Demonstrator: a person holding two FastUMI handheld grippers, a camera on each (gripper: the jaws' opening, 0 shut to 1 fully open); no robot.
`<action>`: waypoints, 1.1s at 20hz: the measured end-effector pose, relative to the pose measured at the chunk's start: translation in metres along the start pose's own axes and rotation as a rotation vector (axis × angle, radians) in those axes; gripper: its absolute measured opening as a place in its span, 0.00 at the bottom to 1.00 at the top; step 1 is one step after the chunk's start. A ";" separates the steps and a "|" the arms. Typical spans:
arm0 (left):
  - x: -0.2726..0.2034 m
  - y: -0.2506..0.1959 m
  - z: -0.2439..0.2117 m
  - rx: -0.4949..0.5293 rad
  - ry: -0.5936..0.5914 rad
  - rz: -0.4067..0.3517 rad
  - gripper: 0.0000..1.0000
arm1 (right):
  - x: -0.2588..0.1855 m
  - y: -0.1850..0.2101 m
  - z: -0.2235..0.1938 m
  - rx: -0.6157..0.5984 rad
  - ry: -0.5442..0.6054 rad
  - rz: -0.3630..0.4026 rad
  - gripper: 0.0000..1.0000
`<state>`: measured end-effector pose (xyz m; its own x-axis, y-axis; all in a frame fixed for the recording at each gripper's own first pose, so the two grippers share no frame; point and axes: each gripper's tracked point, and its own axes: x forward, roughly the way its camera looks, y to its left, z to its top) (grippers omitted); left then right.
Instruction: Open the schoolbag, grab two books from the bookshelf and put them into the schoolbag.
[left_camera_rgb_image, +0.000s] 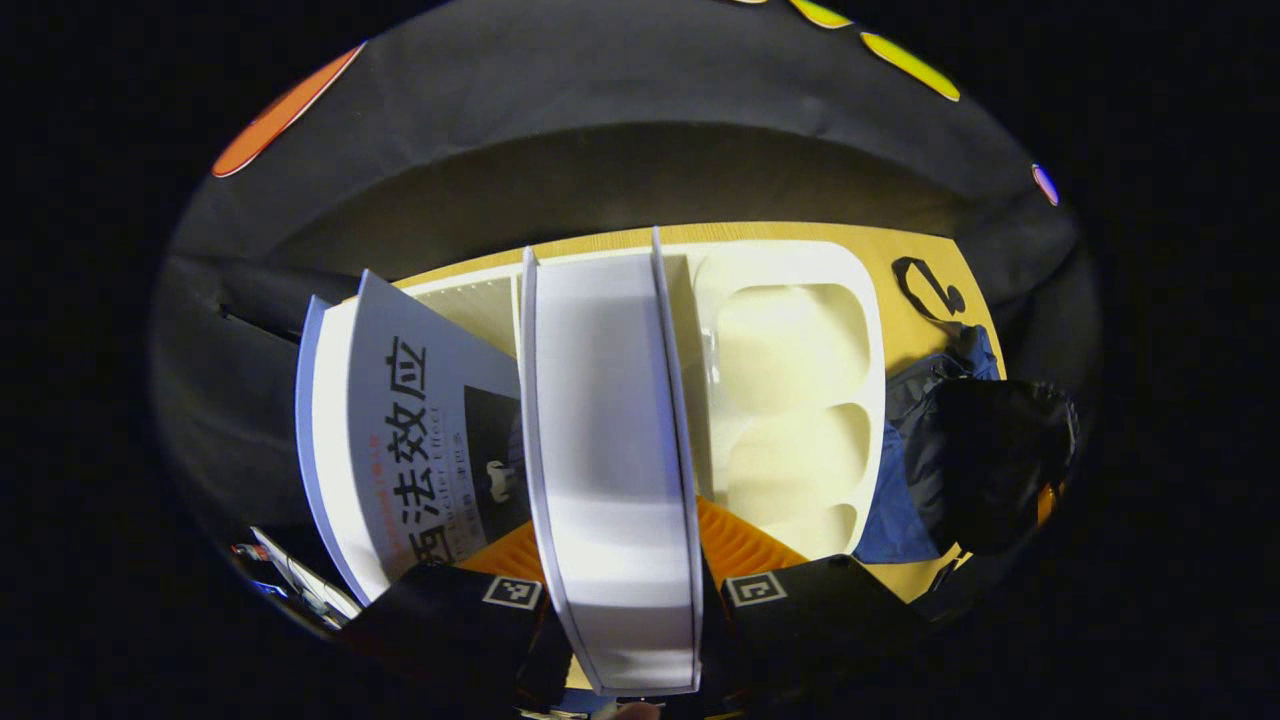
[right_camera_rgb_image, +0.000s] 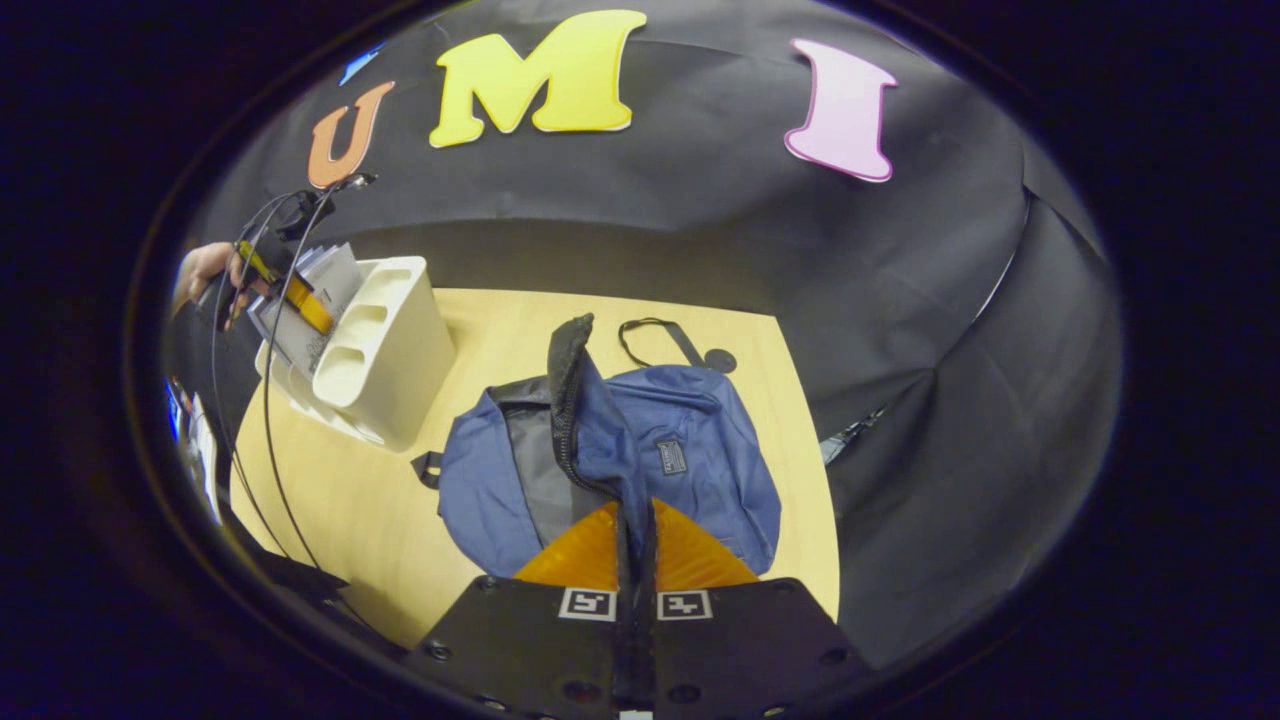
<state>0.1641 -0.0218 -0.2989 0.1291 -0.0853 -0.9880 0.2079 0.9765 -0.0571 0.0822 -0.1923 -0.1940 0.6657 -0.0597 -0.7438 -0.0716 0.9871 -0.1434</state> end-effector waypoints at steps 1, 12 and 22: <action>-0.001 0.001 0.002 -0.003 0.000 0.007 0.52 | 0.000 -0.001 0.000 -0.001 -0.003 -0.001 0.00; -0.072 -0.004 -0.035 -0.064 -0.073 -0.112 0.48 | -0.004 0.006 0.000 0.014 -0.007 0.025 0.00; -0.165 0.000 -0.154 -0.316 -0.115 -0.336 0.53 | -0.006 0.014 -0.002 -0.024 -0.002 0.038 0.00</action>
<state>-0.0071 0.0225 -0.1581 0.2151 -0.4104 -0.8862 -0.0469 0.9020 -0.4292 0.0754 -0.1782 -0.1932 0.6639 -0.0223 -0.7475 -0.1140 0.9848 -0.1307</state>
